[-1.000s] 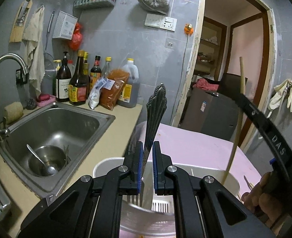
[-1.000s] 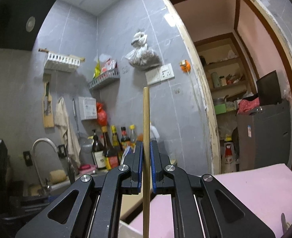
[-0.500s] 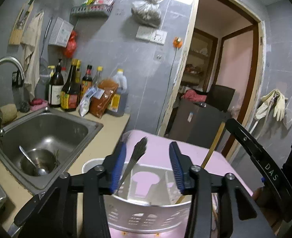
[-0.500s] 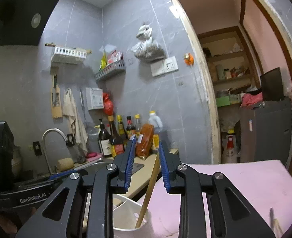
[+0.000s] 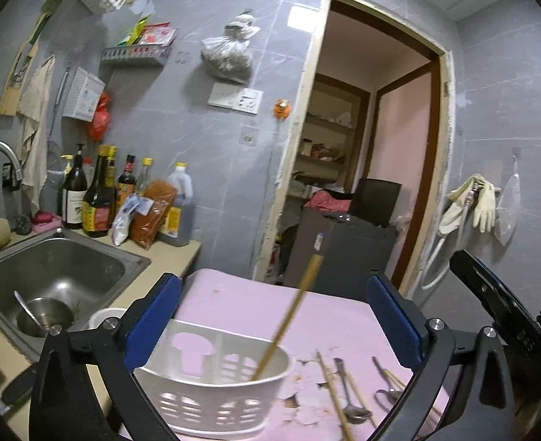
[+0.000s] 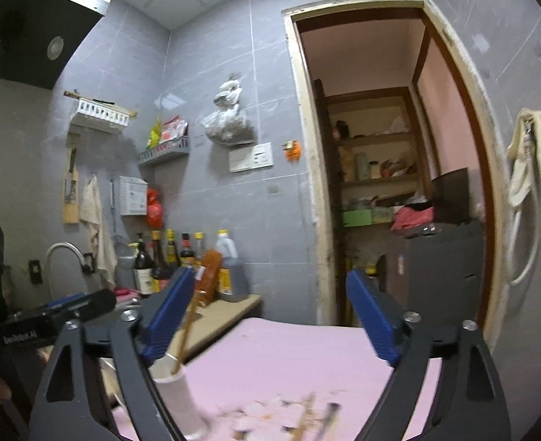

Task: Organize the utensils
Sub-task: 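Move both tools back over the remaining utensils on the table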

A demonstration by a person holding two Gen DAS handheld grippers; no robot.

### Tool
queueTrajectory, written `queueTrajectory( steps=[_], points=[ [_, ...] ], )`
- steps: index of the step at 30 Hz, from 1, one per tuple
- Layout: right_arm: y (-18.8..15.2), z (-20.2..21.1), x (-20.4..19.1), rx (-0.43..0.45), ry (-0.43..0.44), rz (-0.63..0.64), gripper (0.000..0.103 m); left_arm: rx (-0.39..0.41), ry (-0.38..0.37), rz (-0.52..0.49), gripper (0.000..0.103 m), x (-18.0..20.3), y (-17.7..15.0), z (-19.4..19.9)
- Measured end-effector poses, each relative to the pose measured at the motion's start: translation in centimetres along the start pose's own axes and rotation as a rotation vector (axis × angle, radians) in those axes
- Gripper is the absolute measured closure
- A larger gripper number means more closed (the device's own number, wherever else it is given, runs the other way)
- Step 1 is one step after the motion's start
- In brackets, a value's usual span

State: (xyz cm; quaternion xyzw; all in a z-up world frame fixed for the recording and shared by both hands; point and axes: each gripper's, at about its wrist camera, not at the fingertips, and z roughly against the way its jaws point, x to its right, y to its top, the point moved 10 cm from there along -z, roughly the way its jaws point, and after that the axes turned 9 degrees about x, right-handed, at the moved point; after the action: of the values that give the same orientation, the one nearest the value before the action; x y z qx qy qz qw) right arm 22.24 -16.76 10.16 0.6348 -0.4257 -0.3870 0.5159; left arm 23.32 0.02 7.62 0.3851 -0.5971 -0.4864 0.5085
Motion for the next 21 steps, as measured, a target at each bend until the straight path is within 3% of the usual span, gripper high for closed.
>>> queueTrajectory(
  steps=[2, 14, 21],
  points=[
    [0.1, 1.1, 1.1, -0.004, -0.018, 0.015, 0.000, -0.004, -0.016, -0.012, 0.002, 1.3, -0.3, 0.0],
    [-2.1, 5.0, 7.0, -0.081, -0.114, 0.072, 0.000, -0.113, -0.083, -0.094, 0.002, 6.2, -5.6, -0.2],
    [-6.1, 5.1, 10.1, -0.220, -0.171, 0.080, 0.000, -0.221, -0.089, -0.106, 0.002, 7.3, -9.8, -1.2]
  ],
)
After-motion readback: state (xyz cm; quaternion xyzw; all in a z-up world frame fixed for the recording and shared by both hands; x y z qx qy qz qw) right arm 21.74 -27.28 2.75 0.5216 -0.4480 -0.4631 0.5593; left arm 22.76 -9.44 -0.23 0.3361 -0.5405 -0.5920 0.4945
